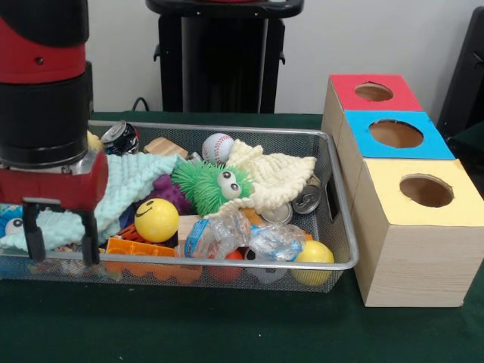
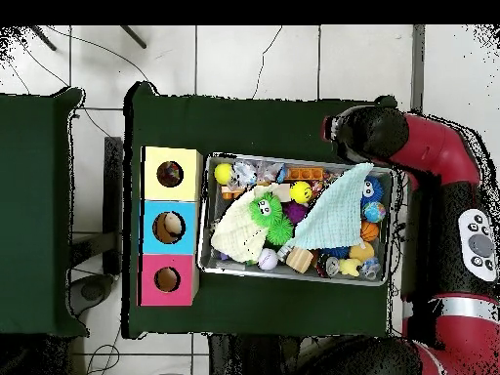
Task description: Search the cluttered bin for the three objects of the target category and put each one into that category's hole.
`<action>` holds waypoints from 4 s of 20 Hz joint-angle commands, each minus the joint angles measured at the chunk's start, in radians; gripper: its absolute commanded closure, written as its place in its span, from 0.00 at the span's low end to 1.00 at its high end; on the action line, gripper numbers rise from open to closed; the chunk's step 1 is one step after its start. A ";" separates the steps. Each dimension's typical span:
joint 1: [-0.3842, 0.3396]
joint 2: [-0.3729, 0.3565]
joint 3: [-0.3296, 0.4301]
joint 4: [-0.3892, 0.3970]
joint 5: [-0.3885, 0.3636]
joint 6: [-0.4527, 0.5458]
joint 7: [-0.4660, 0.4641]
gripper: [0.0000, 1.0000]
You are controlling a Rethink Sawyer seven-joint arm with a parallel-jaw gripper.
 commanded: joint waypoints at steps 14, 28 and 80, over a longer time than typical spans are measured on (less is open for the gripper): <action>-0.010 0.069 0.075 -0.041 -0.059 0.241 -0.322 0.00; -0.018 -0.011 0.088 -0.030 -0.052 0.308 -0.331 0.00; -0.066 0.058 0.127 0.179 -0.078 0.025 -0.225 0.00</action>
